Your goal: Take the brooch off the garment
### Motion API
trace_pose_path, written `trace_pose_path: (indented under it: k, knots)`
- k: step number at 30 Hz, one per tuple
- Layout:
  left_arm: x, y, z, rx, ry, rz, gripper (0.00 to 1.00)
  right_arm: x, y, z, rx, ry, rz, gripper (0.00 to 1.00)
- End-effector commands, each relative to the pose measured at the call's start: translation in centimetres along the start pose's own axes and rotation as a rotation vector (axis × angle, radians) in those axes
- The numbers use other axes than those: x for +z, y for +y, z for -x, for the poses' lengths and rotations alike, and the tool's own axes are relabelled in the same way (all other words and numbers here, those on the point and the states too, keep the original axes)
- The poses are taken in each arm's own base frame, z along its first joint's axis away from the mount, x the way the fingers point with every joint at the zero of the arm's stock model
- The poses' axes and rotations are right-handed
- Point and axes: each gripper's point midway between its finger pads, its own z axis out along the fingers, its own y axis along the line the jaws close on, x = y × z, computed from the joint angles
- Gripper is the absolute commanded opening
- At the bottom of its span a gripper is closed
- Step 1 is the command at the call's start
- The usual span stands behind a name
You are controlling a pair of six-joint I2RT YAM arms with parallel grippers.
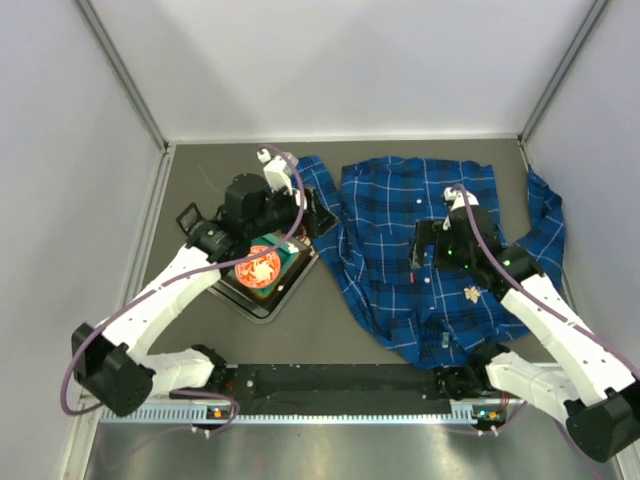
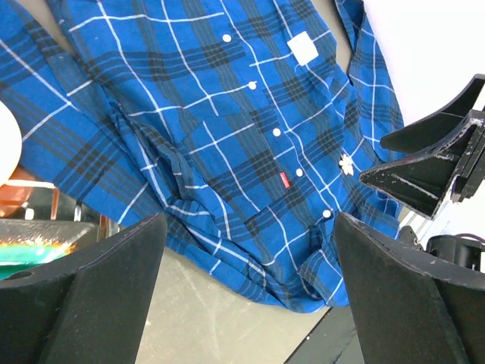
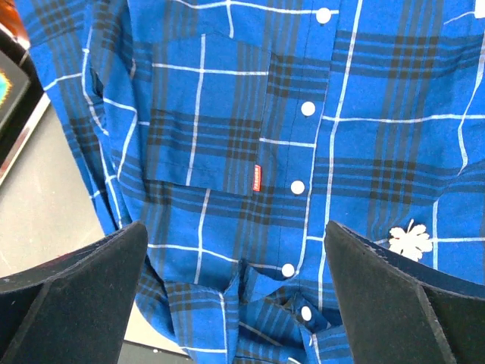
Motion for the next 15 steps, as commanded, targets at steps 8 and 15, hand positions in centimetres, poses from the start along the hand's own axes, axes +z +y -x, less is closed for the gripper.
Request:
trace_pose_path:
  k: [8, 15]
  knots:
    - [10.3, -5.0, -1.0, 0.073, 0.050, -0.172, 0.89, 1.6, -4.3, 0.9, 0.237, 0.021, -0.097, 0.99]
    - [19.6, -10.8, -6.5, 0.124, 0.190, -0.323, 0.62, 3.0, -9.7, -1.0, 0.562, 0.019, -0.153, 0.95]
